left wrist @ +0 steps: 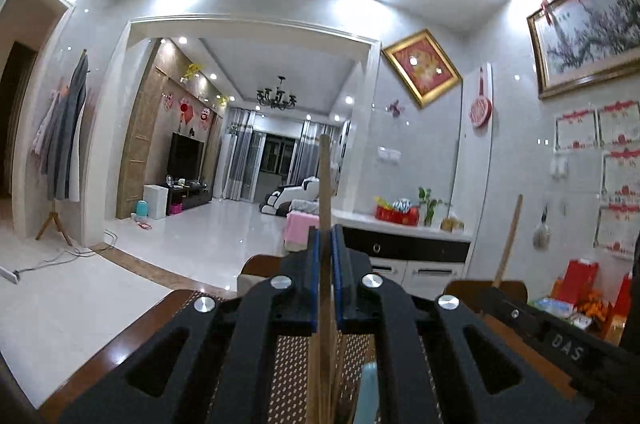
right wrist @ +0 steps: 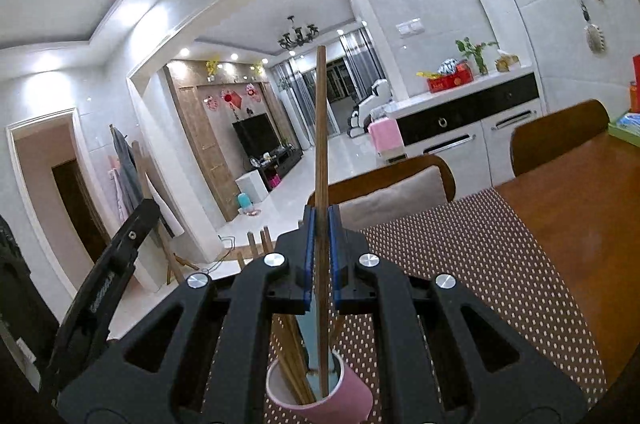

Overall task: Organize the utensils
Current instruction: 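Lift both chopsticks over the pink cup and lower them in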

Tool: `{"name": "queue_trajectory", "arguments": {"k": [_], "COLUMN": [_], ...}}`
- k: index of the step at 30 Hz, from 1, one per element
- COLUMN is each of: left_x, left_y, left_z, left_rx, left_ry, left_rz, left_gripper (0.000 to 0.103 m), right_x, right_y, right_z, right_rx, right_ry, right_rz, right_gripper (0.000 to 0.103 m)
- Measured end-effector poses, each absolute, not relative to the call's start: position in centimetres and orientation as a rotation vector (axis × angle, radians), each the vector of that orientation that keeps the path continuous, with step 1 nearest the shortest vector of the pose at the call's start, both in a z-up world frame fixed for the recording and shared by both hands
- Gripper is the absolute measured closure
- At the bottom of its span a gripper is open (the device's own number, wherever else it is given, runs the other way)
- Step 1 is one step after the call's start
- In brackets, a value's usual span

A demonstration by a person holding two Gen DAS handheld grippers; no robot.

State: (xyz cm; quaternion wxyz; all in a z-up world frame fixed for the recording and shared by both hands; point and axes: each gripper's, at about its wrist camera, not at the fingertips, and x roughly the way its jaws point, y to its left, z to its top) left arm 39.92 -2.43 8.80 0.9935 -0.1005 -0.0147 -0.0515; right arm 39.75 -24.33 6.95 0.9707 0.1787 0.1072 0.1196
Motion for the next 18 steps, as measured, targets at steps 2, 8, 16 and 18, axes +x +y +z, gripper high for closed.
{"name": "queue_trajectory", "arguments": {"k": [2,8,16,18], "left_x": [40.8,42.8,42.6,42.0], "left_y": [-2.5,-4.0,-4.6,-4.5], "left_z": [8.6,5.6,-0.4,-0.9], "left_rx": [-0.209,-0.149,0.022,0.05], "left_ry": [-0.042,0.019,0.182,0.191], "left_rz": [-0.104,-0.11,-0.089,-0.094], "left_gripper": [0.097,0.097,0.093,0.093], "right_x": [40.7,42.7,42.4,42.0], "right_y": [-24.2,-23.2,-20.9,-20.7], "right_z": [6.6,3.5,-0.8,-1.3], "right_rx": [0.351,0.318,0.215,0.209], "right_ry": [0.223,0.32,0.524,0.56], "right_rz": [0.256,0.266,0.334,0.356], "right_gripper": [0.096,0.096,0.096,0.096]}}
